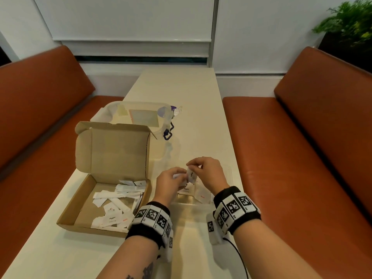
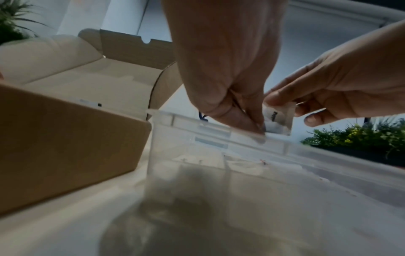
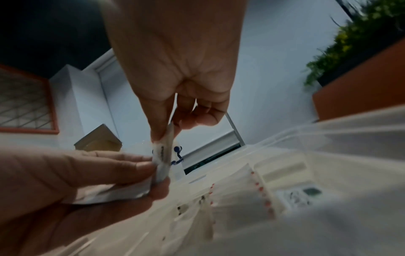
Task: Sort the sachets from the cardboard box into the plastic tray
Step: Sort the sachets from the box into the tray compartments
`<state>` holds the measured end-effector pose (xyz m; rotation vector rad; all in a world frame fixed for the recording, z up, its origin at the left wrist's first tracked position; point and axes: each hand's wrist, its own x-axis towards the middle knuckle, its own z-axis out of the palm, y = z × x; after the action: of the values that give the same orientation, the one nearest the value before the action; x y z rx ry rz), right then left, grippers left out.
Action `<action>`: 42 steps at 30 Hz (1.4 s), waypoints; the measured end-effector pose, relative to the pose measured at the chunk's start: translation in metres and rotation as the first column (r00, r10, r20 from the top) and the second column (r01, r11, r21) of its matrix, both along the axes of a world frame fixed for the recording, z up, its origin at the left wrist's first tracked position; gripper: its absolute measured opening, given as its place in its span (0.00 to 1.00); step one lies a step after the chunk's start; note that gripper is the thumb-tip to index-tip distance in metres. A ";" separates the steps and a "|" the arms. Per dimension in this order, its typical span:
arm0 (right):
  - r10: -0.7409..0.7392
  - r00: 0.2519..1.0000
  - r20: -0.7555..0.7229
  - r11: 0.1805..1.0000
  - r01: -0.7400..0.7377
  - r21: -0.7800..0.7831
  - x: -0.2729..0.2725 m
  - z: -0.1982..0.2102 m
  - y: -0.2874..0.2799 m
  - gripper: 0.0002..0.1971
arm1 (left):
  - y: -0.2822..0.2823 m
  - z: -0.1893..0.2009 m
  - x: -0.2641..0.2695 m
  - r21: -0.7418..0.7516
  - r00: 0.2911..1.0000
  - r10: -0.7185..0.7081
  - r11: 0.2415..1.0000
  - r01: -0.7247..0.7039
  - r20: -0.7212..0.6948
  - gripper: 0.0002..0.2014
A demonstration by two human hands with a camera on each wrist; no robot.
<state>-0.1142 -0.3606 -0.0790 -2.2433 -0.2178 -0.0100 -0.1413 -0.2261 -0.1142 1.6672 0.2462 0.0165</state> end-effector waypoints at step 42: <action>0.070 0.997 -0.019 0.879 -0.071 -0.472 -0.009 -0.041 0.029 0.05 | 0.018 -0.008 0.000 -0.232 0.990 0.126 0.963 -0.135 -0.056 0.17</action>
<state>-0.1234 -0.3315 -0.1195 -2.7229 -0.3302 0.0935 -0.1410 -0.2079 -0.1224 1.4144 0.3749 0.0505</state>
